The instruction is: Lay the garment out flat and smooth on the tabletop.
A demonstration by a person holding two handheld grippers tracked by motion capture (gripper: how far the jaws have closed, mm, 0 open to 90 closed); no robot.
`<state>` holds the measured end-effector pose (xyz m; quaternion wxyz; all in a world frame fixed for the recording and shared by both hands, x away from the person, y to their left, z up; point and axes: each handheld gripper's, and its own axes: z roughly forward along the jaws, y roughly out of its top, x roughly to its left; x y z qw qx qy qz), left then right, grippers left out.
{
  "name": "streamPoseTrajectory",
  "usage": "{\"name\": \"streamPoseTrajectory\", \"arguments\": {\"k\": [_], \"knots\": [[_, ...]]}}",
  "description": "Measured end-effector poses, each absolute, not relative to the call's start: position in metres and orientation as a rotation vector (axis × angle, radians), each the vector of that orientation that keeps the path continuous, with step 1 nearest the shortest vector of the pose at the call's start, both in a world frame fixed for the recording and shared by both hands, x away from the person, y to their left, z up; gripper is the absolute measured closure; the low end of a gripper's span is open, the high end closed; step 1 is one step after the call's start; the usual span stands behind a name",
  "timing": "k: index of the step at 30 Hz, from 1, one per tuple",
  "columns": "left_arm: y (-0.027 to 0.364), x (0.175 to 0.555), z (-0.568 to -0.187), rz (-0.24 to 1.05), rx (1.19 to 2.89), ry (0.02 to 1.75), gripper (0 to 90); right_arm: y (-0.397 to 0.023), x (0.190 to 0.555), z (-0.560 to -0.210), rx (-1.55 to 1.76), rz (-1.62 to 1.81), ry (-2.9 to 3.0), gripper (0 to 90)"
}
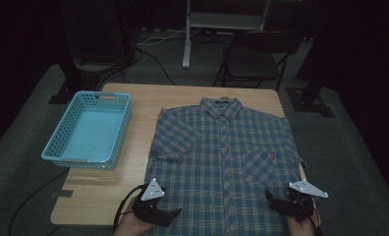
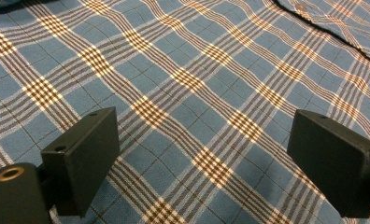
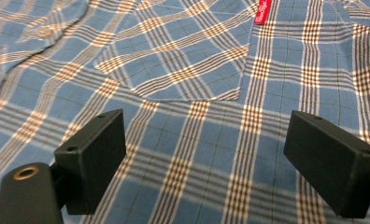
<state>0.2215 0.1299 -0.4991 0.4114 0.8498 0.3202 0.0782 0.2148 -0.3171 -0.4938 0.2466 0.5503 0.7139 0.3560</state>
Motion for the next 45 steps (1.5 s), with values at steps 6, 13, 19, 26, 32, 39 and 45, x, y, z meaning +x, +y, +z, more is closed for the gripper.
{"name": "streamPoseTrajectory", "arguments": {"k": [6,13,19,26,32,39,45], "knots": [[0.129,0.222,-0.498,0.196,2.156,0.796,10.0,-0.318,0.203,-0.493,1.465,1.003,1.952,12.5],[0.130,0.235,-0.480,0.220,2.138,0.780,10.1,-0.321,0.194,-0.501,1.444,1.032,1.948,12.5],[0.121,0.258,-0.456,0.275,2.123,0.745,10.4,-0.322,0.195,-0.513,1.434,1.012,1.921,13.3],[0.103,0.293,-0.430,0.340,2.086,0.704,11.3,-0.321,0.193,-0.516,1.418,1.013,1.896,13.3],[0.090,0.327,-0.426,0.375,2.098,0.720,16.3,-0.321,0.191,-0.518,1.409,1.025,1.885,13.3],[0.066,0.374,-0.439,0.377,2.158,0.793,19.8,-0.322,0.191,-0.518,1.406,1.029,1.883,13.4],[0.053,0.403,-0.451,0.414,2.217,0.840,27.0,-0.322,0.191,-0.518,1.401,1.033,1.885,13.4]]}}
